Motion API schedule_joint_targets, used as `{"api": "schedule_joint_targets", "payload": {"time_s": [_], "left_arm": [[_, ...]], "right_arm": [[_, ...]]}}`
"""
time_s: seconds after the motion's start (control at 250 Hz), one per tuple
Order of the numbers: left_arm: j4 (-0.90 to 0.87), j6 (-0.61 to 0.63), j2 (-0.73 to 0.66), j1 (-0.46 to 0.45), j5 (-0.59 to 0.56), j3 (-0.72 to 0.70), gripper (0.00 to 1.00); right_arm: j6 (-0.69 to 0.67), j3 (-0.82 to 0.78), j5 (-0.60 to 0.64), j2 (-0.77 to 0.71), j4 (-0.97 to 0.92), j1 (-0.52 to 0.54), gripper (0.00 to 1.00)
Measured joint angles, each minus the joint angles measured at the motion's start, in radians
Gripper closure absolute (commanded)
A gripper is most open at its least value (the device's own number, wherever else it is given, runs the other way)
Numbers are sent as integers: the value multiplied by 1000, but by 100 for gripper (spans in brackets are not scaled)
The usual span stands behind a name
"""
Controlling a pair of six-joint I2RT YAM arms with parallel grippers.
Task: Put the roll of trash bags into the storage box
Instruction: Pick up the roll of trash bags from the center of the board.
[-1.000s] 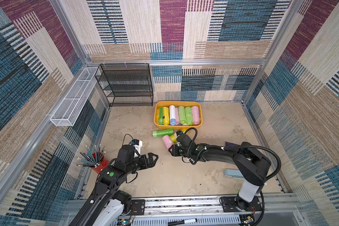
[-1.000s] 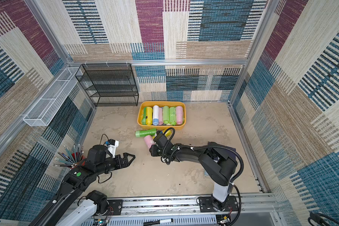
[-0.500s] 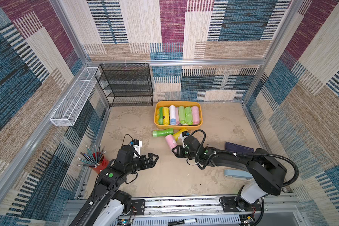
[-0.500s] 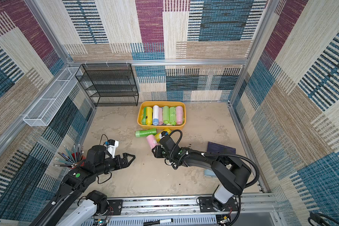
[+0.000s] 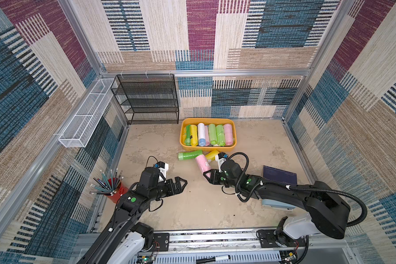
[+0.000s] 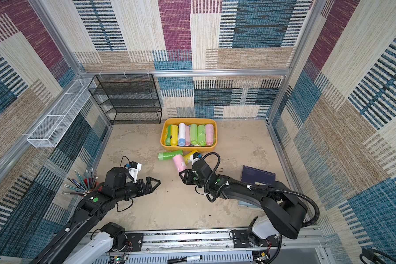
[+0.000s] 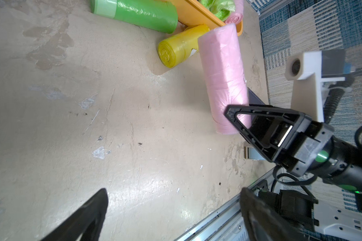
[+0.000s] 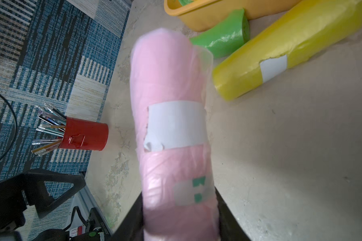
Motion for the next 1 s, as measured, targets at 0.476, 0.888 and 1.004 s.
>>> {"api": "schedule_joint_targets", "payload": {"time_s": [0.476, 0.888, 1.004], "left_arm": [[154, -45, 140, -55, 45, 14, 2], [215, -48, 264, -127, 18, 70, 2], [225, -48, 300, -144, 16, 89, 2]], "right_arm": [[0, -17, 35, -46, 9, 0, 65], [-28, -11, 79, -45, 0, -22, 66], [-39, -8, 77, -45, -6, -54, 66]]}}
